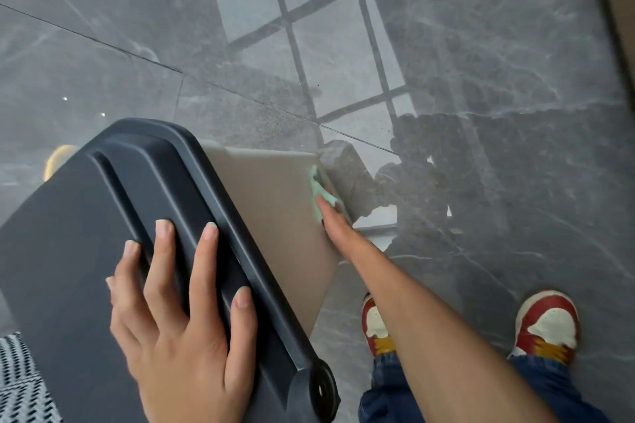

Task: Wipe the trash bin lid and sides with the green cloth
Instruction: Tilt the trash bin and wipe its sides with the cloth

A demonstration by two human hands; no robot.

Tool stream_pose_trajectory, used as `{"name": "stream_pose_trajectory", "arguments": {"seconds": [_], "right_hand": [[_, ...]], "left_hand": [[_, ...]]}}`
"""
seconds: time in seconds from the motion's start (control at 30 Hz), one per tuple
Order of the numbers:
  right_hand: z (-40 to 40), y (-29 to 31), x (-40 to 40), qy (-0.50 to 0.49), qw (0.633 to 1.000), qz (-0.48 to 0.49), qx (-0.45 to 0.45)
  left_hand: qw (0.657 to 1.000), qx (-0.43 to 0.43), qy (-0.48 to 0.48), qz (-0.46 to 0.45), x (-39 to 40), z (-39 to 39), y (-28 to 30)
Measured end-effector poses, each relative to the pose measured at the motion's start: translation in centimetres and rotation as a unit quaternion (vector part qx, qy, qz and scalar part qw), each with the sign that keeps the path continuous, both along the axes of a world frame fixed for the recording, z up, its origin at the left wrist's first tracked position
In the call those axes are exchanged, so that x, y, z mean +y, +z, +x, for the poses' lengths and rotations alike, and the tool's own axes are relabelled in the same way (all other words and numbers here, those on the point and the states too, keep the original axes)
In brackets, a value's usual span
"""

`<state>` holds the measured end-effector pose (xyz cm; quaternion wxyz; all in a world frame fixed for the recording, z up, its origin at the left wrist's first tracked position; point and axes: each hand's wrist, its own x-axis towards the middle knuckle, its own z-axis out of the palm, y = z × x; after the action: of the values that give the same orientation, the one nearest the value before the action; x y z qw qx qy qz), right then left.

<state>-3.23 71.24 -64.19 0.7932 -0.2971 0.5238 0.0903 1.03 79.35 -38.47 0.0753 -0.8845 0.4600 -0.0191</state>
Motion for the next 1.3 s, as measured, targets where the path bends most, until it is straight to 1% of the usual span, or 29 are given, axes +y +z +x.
{"name": "stream_pose_trajectory", "arguments": {"seconds": [0.07, 0.17, 0.3, 0.37, 0.47, 0.53, 0.6, 0.67, 0.8, 0.93, 1.0, 1.07, 1.13, 1.2, 1.23, 1.3], "right_hand": [[-2.4, 0.7, 1.7, -0.028, 1.000, 0.013, -0.002], [-4.2, 4.6, 1.8, -0.049, 0.997, 0.006, -0.056], [-4.7, 12.1, 0.6, -0.037, 0.979, -0.014, -0.200], [-4.7, 14.7, 0.7, -0.033, 0.966, -0.053, -0.250], [-5.1, 16.3, 0.8, -0.031, 0.960, -0.071, -0.269], [-5.4, 16.6, 0.8, 0.005, 0.952, -0.142, -0.271], [-5.5, 15.8, 1.3, 0.027, 0.946, -0.191, -0.259], [-5.4, 14.1, 2.1, 0.022, 0.953, -0.189, -0.236], [-5.4, 9.3, 3.6, 0.005, 0.973, -0.165, -0.163], [-6.1, 5.9, 3.9, -0.016, 0.992, -0.084, -0.093], [-6.8, 5.7, 3.5, -0.011, 0.998, -0.038, -0.057], [-7.7, 5.4, 3.3, 0.019, 1.000, 0.013, -0.014], [-9.2, 5.6, 3.1, 0.051, 0.998, 0.034, 0.026], [-10.5, 5.9, 2.3, 0.054, 0.995, 0.045, 0.077], [-11.1, 6.4, 1.7, 0.033, 0.994, 0.053, 0.089], [-13.3, 8.0, 0.4, -0.048, 0.993, 0.064, 0.083]], "left_hand": [[1.000, 0.000, 0.002, -0.001, -0.1, -0.1, 0.1], [1.000, 0.002, 0.009, 0.000, -0.3, -0.1, 0.3], [1.000, 0.004, 0.006, -0.002, -0.4, -0.1, 0.3], [1.000, 0.005, 0.004, -0.005, -0.3, -0.1, 0.2], [1.000, 0.004, 0.007, -0.008, -0.2, -0.1, -0.1], [1.000, 0.007, 0.021, -0.009, -0.3, -0.1, -0.2], [1.000, 0.014, 0.016, 0.000, -0.3, -0.1, -0.2], [1.000, 0.018, 0.012, 0.006, -0.2, 0.0, -0.1], [1.000, 0.011, 0.014, 0.003, -0.3, -0.2, 0.0], [1.000, -0.006, -0.009, 0.001, -0.4, -0.2, 0.0], [1.000, -0.016, -0.017, -0.006, -0.4, -0.2, 0.0], [1.000, -0.015, -0.014, -0.017, -0.4, -0.3, 0.0], [1.000, -0.009, -0.003, -0.020, -0.4, -0.3, 0.1], [1.000, -0.008, 0.001, -0.022, -0.3, -0.2, 0.2], [1.000, -0.006, 0.001, -0.020, -0.3, -0.2, 0.2], [1.000, 0.003, 0.002, -0.018, -0.4, -0.3, 0.4]]}}
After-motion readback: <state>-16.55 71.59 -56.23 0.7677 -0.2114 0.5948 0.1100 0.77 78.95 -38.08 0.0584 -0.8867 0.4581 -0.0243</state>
